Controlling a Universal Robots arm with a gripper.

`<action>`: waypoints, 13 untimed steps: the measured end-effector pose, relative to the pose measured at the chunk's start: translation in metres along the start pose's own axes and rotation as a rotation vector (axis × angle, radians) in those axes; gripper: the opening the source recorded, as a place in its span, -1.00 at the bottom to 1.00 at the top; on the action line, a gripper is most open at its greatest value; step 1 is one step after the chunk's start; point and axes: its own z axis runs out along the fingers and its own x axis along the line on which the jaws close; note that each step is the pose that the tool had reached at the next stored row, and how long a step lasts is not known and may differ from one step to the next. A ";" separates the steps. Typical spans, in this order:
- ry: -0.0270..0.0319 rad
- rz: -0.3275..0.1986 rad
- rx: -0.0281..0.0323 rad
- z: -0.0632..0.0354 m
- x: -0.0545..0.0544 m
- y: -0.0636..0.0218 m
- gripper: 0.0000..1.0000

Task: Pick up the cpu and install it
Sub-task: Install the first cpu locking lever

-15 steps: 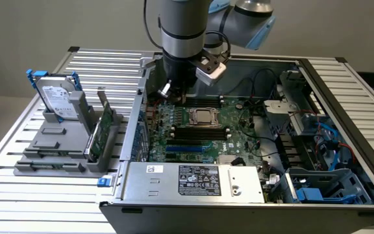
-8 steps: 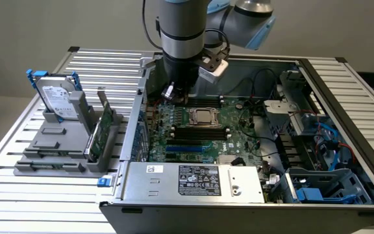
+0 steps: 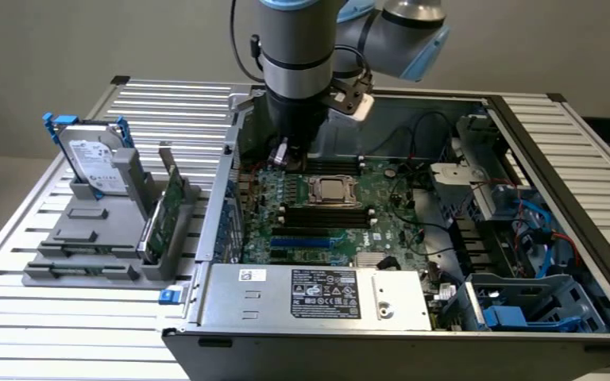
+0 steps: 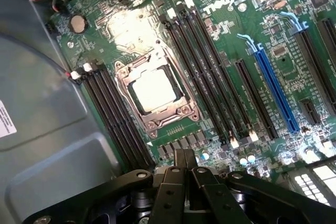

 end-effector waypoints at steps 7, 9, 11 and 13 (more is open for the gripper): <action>-0.0161 -0.113 0.0086 0.0017 0.000 0.0002 -0.79; -0.0231 -0.142 0.0103 0.0019 0.000 0.0001 -0.79; -0.0299 -0.171 0.0119 0.0022 -0.001 0.0002 -0.79; -0.0368 -0.200 0.0132 0.0025 -0.001 0.0002 -0.79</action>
